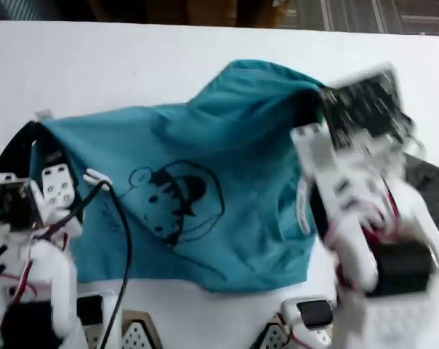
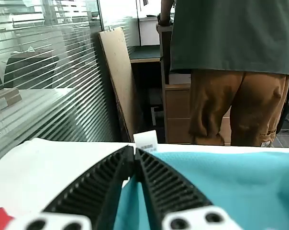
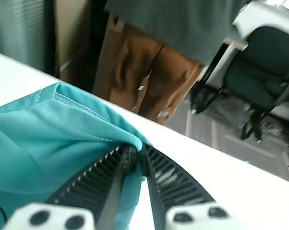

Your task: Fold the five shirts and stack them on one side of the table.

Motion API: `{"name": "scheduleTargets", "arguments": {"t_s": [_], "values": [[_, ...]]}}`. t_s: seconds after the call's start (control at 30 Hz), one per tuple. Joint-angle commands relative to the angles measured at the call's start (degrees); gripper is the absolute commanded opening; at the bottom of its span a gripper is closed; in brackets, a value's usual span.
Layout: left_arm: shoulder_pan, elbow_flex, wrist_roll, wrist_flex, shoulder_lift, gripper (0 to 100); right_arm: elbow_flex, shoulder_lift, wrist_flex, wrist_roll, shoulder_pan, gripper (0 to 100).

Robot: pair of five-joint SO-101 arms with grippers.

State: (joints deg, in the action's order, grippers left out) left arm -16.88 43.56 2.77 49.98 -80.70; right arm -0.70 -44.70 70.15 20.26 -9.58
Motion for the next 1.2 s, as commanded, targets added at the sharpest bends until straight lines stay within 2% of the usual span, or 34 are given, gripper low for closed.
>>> {"name": "scheduleTargets", "arguments": {"t_s": [0.0, 0.17, 0.53, 0.63, 0.77, 1.17], "values": [[0.53, 3.82, -0.70, -7.30, 0.88, 3, -0.53, 4.79, -5.58, -0.44, -0.48, 1.9], [0.44, 1.36, -0.70, -9.67, 12.48, 3, -0.26, 12.35, -10.33, -0.44, -0.57, 1.9], [0.44, -23.52, -0.70, -9.93, 49.76, 3, 2.46, 25.54, -20.35, -0.44, -0.48, 1.9], [0.44, -31.87, -1.41, -9.41, 60.48, 3, 9.32, 32.31, -20.97, -0.44, -0.31, 1.9], [0.35, -42.33, -7.47, -9.32, 72.26, 3, 21.10, 43.65, -20.53, -0.44, -0.13, 1.8], [-1.41, -64.13, -8.00, -9.32, 96.18, 3, 59.52, 75.74, -14.02, -0.09, 1.54, 1.8]]}}
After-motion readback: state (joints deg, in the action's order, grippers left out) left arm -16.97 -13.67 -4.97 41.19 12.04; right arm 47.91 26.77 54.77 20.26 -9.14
